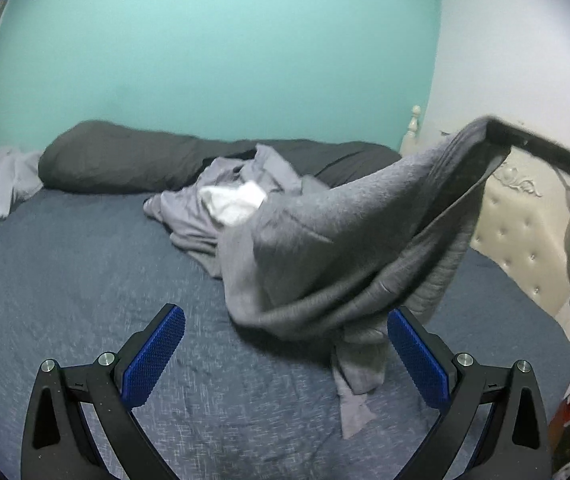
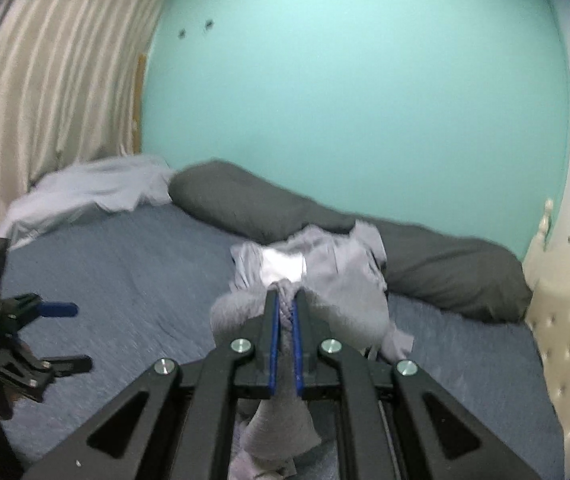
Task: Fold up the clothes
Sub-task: 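Lift the grey sweater off the pile with the right gripper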
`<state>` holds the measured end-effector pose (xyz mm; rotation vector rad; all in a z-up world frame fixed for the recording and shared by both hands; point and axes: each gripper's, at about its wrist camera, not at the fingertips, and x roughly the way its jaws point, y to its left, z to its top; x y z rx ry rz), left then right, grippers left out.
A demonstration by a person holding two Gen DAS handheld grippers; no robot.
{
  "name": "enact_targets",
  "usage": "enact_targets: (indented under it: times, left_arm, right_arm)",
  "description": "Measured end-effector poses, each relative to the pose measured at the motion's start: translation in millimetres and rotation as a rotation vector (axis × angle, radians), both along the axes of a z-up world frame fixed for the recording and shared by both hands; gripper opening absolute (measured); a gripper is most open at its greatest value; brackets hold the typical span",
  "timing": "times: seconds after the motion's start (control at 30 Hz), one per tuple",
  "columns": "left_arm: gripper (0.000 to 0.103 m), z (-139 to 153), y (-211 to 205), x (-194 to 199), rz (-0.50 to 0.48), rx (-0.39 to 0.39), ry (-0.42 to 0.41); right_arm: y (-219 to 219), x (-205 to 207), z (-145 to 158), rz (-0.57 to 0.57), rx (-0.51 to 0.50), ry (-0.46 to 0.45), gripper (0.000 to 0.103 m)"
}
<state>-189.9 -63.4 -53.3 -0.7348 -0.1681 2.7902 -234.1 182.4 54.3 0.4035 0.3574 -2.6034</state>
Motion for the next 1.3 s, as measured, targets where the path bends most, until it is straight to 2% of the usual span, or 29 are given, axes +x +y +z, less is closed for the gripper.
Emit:
enact_targets:
  times: [0.13, 0.27, 0.47, 0.7, 1.07, 1.3]
  left_arm:
    - [0.103, 18.2, 11.1, 17.4, -0.030, -0.009, 0.019]
    - [0.103, 11.5, 20.0, 26.9, -0.065, -0.004, -0.003]
    - [0.103, -29.2, 24.9, 30.4, -0.098, -0.021, -0.078]
    - [0.103, -81.3, 29.6, 22.5, -0.135, -0.065, -0.162]
    - [0.103, -150.6, 32.9, -11.4, -0.184, -0.086, -0.267]
    - [0.103, -167.5, 31.4, -28.2, -0.181, -0.089, -0.289]
  right_arm:
    - [0.3, 37.2, 34.8, 0.054, -0.023, 0.041, 0.005]
    - [-0.1, 49.3, 37.7, 0.094, -0.007, -0.030, 0.005]
    - [-6.1, 38.6, -29.6, 0.084, 0.058, -0.196, 0.005]
    - [0.7, 18.4, -97.0, 0.041, 0.011, -0.360, 0.005]
    - [13.2, -22.4, -168.6, -0.013, -0.011, -0.512, 0.009]
    - [31.3, -40.2, -203.0, -0.064, -0.019, -0.571, 0.012]
